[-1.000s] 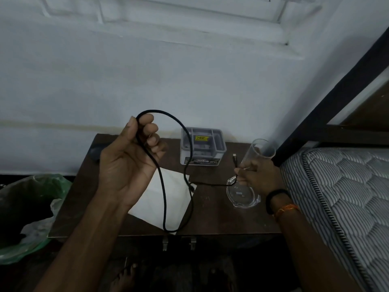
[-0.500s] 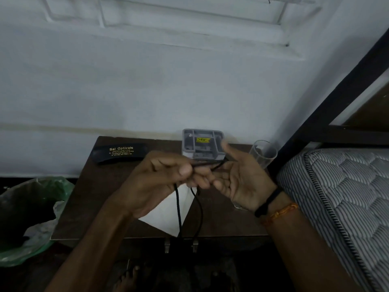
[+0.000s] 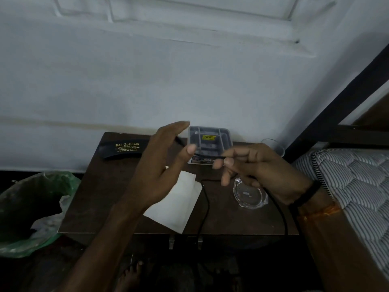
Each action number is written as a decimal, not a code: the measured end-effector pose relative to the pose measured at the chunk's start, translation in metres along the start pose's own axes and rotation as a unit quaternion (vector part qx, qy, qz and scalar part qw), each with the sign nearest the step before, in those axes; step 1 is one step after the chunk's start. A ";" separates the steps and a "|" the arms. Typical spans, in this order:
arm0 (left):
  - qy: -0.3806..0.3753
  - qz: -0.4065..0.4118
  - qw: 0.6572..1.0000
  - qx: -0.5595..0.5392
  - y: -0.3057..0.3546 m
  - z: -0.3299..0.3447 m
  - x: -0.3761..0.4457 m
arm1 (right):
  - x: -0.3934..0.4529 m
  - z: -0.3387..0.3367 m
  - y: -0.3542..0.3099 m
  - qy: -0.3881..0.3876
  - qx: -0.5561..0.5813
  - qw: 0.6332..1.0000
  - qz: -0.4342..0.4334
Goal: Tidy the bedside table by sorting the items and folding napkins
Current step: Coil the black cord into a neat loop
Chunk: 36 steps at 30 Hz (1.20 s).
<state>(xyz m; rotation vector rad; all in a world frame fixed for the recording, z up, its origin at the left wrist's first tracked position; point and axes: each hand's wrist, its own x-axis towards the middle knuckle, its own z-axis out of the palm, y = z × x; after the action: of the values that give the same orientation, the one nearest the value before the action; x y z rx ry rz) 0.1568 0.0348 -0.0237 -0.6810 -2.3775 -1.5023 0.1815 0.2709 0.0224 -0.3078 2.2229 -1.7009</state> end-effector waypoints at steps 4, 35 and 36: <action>-0.053 0.078 0.991 0.096 -0.004 0.001 -0.003 | 0.006 0.003 0.006 0.004 -0.084 0.995 -0.048; -0.082 -0.237 0.699 -0.670 -0.027 0.027 -0.003 | 0.035 0.061 0.056 0.165 -0.301 0.937 -0.055; -0.099 -0.233 0.689 -0.679 -0.026 0.026 -0.004 | 0.035 0.061 0.055 0.170 -0.300 0.937 -0.056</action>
<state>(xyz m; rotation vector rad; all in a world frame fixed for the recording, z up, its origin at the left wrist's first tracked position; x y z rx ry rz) 0.1476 0.0475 -0.0571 -0.4083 -1.0737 -3.5144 0.1734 0.2188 -0.0496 -0.2984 3.0126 -1.1402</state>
